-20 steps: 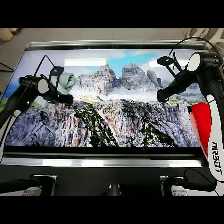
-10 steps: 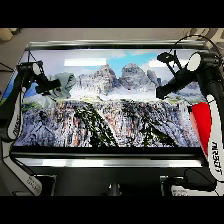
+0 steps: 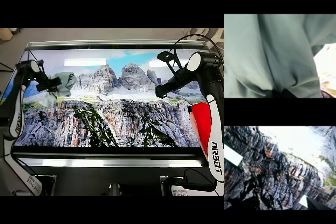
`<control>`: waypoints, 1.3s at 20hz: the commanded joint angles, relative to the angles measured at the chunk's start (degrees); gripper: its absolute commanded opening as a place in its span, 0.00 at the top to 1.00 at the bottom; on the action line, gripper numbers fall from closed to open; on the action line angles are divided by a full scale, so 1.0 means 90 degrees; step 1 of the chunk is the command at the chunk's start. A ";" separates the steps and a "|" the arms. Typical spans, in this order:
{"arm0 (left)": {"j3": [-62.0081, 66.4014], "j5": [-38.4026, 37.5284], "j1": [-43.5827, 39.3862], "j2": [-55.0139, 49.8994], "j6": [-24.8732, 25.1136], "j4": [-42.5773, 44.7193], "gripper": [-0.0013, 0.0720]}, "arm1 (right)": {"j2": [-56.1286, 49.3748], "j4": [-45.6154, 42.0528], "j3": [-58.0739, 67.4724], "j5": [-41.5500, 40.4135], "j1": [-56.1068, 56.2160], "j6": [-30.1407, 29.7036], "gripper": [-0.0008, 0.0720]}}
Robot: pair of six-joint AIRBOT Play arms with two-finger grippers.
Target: Fold the shirts.
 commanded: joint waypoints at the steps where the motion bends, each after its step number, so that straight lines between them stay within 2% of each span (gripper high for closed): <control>1: 0.0240 0.0046 -0.0296 0.1251 0.1076 -0.0075 0.95 | 0.0170 -0.0034 0.0000 -0.0427 0.0005 -0.0333 0.06; 3: 0.0206 0.0199 -0.0780 0.2392 0.1341 -0.0080 0.95 | 0.0576 -0.0131 0.0000 -0.0282 0.0005 -0.0398 0.06; 6: -0.0058 0.0682 -0.1851 0.3910 0.1333 -0.0296 0.95 | 0.1523 -0.0389 0.0000 -0.0058 0.0005 -0.0396 0.06; 8: -0.0289 0.1047 -0.2786 0.4622 0.1299 -0.0306 0.95 | 0.2290 -0.0457 0.0000 -0.0024 0.0005 -0.0396 0.06; 9: -0.0376 0.1132 -0.3249 0.4813 0.1052 -0.0206 0.95 | 0.2681 -0.0486 0.0000 -0.0027 0.0005 -0.0398 0.06; 11: -0.0568 0.1107 -0.4024 0.4869 0.0673 -0.0029 0.95 | 0.3339 -0.0512 0.0000 0.0061 0.0005 -0.0396 0.06; 12: -0.0784 0.1127 -0.4337 0.4826 0.0651 -0.0024 0.95 | 0.3597 -0.0510 0.0000 0.0189 0.0005 -0.0396 0.06; 16: -0.2511 0.1282 -0.5399 0.4352 0.0107 -0.0027 0.95 | 0.4046 -0.0559 -0.0002 0.1355 0.0005 -0.0396 0.06; 19: -0.4019 0.2040 -0.6142 0.3755 -0.0294 -0.0335 0.95 | 0.3886 -0.0704 -0.0010 0.2137 0.0005 -0.0391 0.06; 21: -0.4651 0.2771 -0.6530 0.3264 -0.0296 -0.0845 0.95 | 0.3638 -0.0670 -0.0010 0.2147 0.0007 -0.0291 0.06; 22: -0.4692 0.2841 -0.6608 0.3026 -0.0296 -0.1005 0.95 | 0.3475 -0.0665 -0.0010 0.2115 0.0005 -0.0267 0.06; 23: -0.4651 0.2820 -0.6601 0.2844 -0.0284 -0.1127 0.84 | 0.3274 -0.0651 -0.0010 0.2108 0.0007 -0.0245 0.06; 24: -0.4537 0.2645 -0.6518 0.2771 -0.0282 -0.1120 0.38 | 0.3053 -0.0644 -0.0010 0.2098 0.0007 -0.0226 0.06; 25: -0.4376 0.2344 -0.6358 0.2788 -0.0236 -0.1117 0.00 | 0.2829 -0.0617 -0.0010 0.2098 0.0007 -0.0226 0.06; 26: -0.4131 0.1841 -0.6108 0.2851 0.0061 -0.1059 0.00 | 0.2589 -0.0542 -0.0010 0.2110 0.0007 -0.0228 0.06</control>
